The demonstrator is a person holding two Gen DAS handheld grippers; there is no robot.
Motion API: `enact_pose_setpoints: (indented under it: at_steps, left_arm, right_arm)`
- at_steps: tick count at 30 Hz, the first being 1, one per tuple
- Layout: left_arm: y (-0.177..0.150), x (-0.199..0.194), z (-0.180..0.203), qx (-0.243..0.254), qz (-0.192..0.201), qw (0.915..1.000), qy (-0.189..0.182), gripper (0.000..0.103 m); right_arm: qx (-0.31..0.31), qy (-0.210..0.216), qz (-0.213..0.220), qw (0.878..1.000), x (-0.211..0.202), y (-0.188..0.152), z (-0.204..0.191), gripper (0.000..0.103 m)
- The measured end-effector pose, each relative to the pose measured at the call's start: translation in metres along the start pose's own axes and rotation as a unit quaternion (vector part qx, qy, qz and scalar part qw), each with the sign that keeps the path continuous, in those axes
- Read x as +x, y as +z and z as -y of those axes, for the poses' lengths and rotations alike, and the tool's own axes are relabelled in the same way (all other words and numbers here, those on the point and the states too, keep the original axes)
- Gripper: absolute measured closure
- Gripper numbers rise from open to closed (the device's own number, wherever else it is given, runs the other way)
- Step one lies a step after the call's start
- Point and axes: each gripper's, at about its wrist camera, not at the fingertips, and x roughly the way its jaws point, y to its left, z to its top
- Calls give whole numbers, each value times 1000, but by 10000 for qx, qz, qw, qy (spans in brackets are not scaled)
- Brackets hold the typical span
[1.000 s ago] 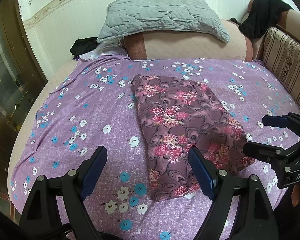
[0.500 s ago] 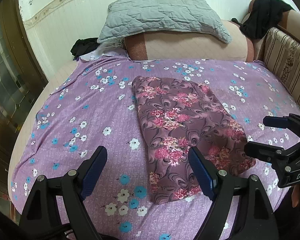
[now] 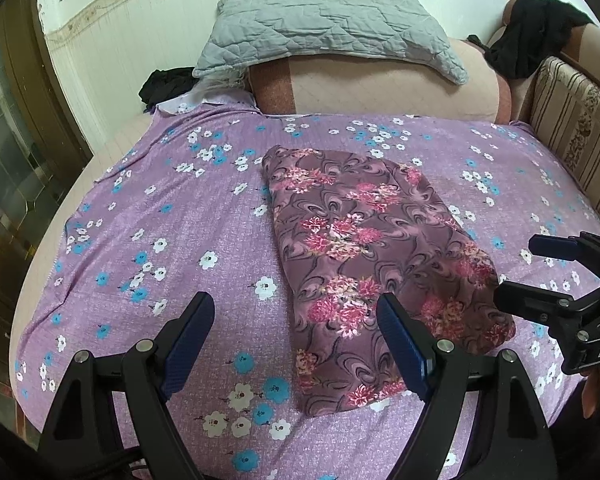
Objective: Fold small clothes
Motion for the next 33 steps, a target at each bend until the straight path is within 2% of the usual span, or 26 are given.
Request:
enact_pose_setpoints:
  at_steps: [19, 33]
  left_arm:
    - [7, 17, 0, 87, -6, 9998, 199, 20]
    - [7, 21, 3, 23, -30, 9999, 108, 20]
  right_arm:
    - [56, 3, -76, 10000, 14, 5, 11, 0]
    - [143, 34, -83, 9999, 21, 3, 17, 0]
